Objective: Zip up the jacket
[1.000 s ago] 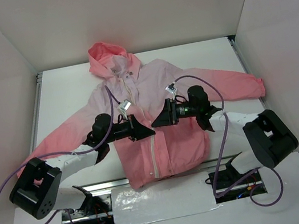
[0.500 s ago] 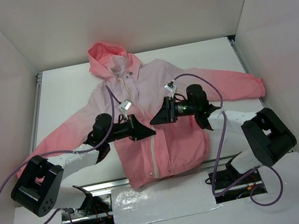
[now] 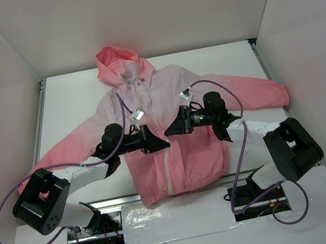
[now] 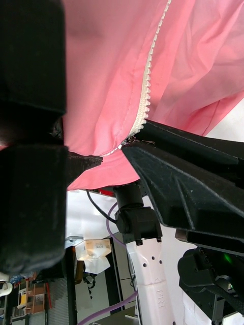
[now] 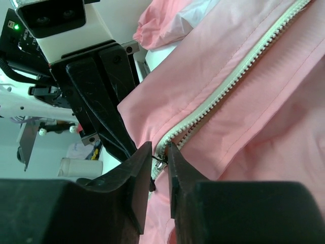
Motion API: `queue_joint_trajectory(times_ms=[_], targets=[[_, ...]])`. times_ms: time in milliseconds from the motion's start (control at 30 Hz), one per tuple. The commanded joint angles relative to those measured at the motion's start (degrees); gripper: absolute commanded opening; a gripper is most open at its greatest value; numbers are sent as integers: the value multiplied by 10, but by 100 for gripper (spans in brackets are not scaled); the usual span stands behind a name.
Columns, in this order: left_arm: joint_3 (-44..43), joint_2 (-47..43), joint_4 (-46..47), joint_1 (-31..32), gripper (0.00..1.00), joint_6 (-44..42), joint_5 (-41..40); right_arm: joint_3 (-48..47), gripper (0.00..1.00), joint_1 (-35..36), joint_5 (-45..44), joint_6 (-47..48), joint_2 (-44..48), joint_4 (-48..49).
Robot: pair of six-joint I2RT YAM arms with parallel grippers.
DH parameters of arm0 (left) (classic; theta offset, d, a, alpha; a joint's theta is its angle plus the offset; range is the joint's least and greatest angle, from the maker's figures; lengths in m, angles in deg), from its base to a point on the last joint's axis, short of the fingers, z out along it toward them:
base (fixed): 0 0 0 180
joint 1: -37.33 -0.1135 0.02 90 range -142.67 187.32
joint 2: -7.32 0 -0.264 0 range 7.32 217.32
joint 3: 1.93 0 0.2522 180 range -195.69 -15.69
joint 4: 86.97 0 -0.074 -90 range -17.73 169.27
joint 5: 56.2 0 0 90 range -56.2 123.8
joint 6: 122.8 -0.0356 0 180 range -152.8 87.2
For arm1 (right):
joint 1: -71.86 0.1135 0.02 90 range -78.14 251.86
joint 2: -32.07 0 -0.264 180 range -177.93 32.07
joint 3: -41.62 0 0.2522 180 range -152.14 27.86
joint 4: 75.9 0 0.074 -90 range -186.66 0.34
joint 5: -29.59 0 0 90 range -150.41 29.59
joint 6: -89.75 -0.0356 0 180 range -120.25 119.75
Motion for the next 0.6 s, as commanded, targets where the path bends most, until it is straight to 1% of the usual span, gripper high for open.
queue_joint_trajectory(times_ms=[0,67,100,133,200,433,533,567], targets=[[-18,5,49,-2,0,-7,14,-3,25,7,5,11,17,10],[-19,5,51,-3,0,-7,14,-3,23,6,3,12,16,6],[-19,5,50,-3,0,-7,14,-2,17,6,3,12,18,6],[-19,4,49,-3,0,-7,14,-2,14,6,0,12,19,5],[-21,3,45,-4,0,-8,13,-2,1,6,-4,13,23,-1],[-24,1,28,-5,0,-7,15,2,0,6,-32,2,40,-10],[-23,0,9,-5,0,-8,13,11,0,11,-71,-18,58,-9],[-22,0,6,-5,0,-7,11,12,0,14,-97,-20,67,-11]])
